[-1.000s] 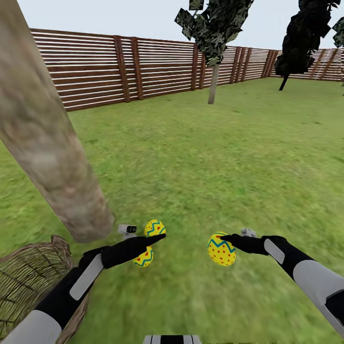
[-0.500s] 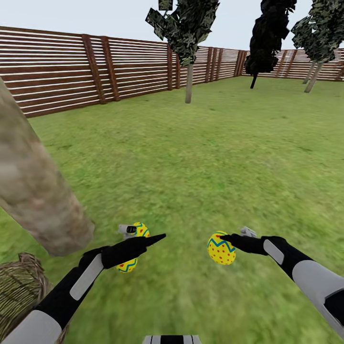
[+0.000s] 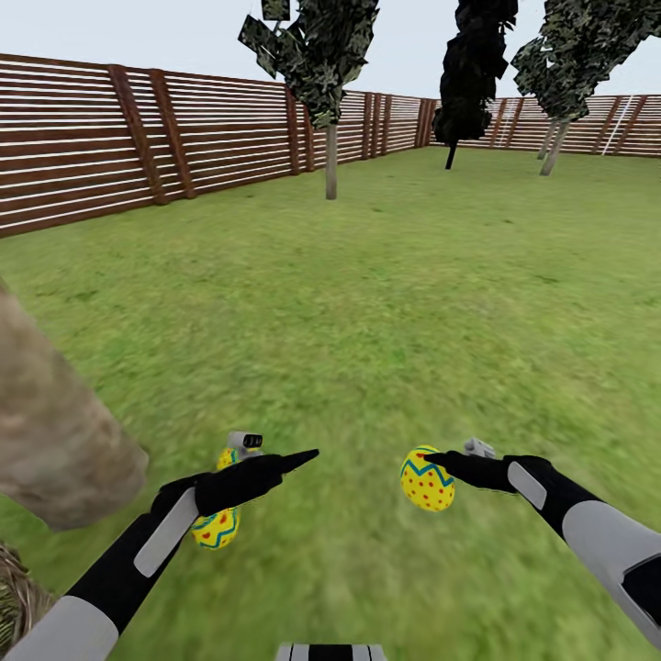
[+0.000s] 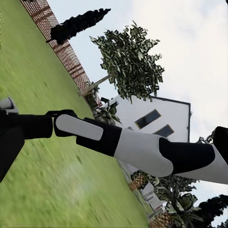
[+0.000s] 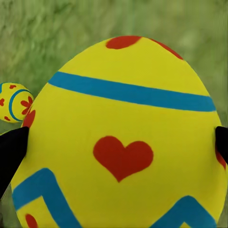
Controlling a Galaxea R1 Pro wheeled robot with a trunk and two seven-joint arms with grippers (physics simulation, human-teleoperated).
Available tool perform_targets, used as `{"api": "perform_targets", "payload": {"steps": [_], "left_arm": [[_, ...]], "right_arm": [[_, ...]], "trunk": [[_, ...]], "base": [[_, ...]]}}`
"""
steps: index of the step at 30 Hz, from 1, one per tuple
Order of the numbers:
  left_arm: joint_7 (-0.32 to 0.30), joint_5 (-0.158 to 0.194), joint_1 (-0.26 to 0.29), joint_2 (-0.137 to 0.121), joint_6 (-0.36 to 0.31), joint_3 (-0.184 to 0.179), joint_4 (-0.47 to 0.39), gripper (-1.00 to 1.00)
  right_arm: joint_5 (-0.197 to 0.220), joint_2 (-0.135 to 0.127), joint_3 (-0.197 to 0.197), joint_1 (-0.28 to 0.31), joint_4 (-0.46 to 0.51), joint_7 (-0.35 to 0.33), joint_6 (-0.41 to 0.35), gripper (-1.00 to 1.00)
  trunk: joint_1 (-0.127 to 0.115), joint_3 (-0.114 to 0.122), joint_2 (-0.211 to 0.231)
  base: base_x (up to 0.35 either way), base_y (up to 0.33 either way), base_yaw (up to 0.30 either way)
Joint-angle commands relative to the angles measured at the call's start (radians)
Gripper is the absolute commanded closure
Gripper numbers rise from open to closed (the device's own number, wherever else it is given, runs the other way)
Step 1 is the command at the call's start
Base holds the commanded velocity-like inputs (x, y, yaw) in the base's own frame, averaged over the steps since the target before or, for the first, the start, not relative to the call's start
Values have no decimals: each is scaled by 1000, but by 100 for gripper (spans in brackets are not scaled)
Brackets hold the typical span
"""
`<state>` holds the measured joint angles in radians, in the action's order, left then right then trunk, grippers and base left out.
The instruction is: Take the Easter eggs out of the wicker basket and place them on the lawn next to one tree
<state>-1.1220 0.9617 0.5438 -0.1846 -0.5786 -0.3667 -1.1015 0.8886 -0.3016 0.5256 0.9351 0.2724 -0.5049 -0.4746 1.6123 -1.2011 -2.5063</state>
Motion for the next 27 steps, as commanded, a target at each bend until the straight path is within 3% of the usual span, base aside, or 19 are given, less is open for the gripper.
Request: {"api": "perform_targets", "payload": {"steps": [1,10,16,27], "left_arm": [[1,9,1,-1,-9,-3,0,-100],[2,9,1,-1,-8,-3,0,-100],[10,9,1,-1,-8,-2,0,-100],[10,10,1,-2,-4,0,-1,-100]], "right_arm": [[5,-1,4,1,-2,-1,-4,100],[4,1,4,1,-20,-1,-2,100],[4,2,4,1,-19,31,31,100],[3,3,4,1,-17,104,33,100]], "trunk": [[0,-1,0],[0,-1,0],[0,-1,0],[0,-1,0]], "base": [[335,0,-2],[339,0,1],[333,0,246],[28,-47,291]]}}
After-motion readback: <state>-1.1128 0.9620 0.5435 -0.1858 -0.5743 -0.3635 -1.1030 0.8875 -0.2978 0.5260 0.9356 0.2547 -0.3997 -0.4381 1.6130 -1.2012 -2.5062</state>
